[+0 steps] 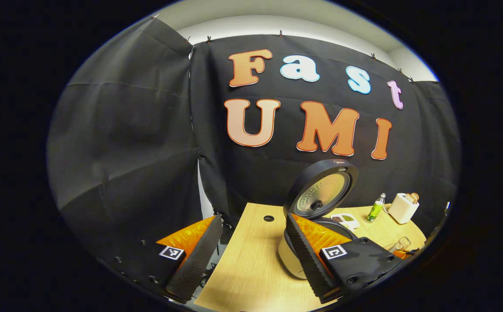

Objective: Close the left gripper, press the button to open the rice cooker; take a wooden spoon from the chopstick holder with the right hand, scoop a spoonful of rice and pour it into the rice cooker, then put the wooden spoon back into the chopstick holder.

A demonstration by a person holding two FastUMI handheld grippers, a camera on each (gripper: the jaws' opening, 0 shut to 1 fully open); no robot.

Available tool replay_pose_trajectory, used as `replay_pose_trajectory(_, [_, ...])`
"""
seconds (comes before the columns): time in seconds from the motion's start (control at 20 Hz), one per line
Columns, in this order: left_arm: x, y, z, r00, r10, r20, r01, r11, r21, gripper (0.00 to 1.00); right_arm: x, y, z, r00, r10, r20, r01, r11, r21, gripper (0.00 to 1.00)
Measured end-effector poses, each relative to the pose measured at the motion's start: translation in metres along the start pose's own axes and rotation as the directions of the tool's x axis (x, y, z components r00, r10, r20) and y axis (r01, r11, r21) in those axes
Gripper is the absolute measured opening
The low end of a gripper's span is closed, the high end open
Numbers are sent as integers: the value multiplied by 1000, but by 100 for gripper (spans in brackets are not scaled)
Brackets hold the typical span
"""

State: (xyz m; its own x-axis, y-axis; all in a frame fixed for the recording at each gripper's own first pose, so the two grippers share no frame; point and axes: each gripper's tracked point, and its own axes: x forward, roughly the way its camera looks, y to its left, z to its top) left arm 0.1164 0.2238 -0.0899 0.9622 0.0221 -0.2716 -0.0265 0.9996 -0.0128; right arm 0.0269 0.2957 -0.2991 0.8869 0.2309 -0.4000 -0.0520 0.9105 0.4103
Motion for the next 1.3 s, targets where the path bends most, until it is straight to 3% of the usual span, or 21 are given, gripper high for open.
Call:
replay_pose_trajectory(0.1, [-1,-3,0,1000,-6,1,6,1000,-1,97,5,7,0,999,40,16,-41,998,55,19])
replay_pose_trajectory(0.35, [-3,-4,-4,1000,-7,-9,7,1000,8,97,10,-9,3,999,45,30,-49,987,156,19])
replay_pose_trajectory(0.6, [-2,-4,-7,1000,-6,-20,6,1000,-3,97,17,-45,7,1000,5,6,-7,907,420,19])
replay_pose_trajectory(0.8, [-2,-11,-2,1000,-20,-11,20,1000,9,97,19,-50,5,1000,20,-15,-10,861,509,19])
replay_pose_trajectory(0.9, [-2,-13,-1,1000,-25,-9,25,1000,14,97,19,-53,5,999,37,-12,-23,819,573,19])
replay_pose_trajectory(1.2, [-2,-16,6,1000,-29,0,29,1000,12,97,9,-83,25,997,45,60,-75,631,772,19])
replay_pose_trajectory(1.3, [0,-19,9,999,-32,6,32,999,12,97,5,-92,33,996,34,82,-86,596,798,19])
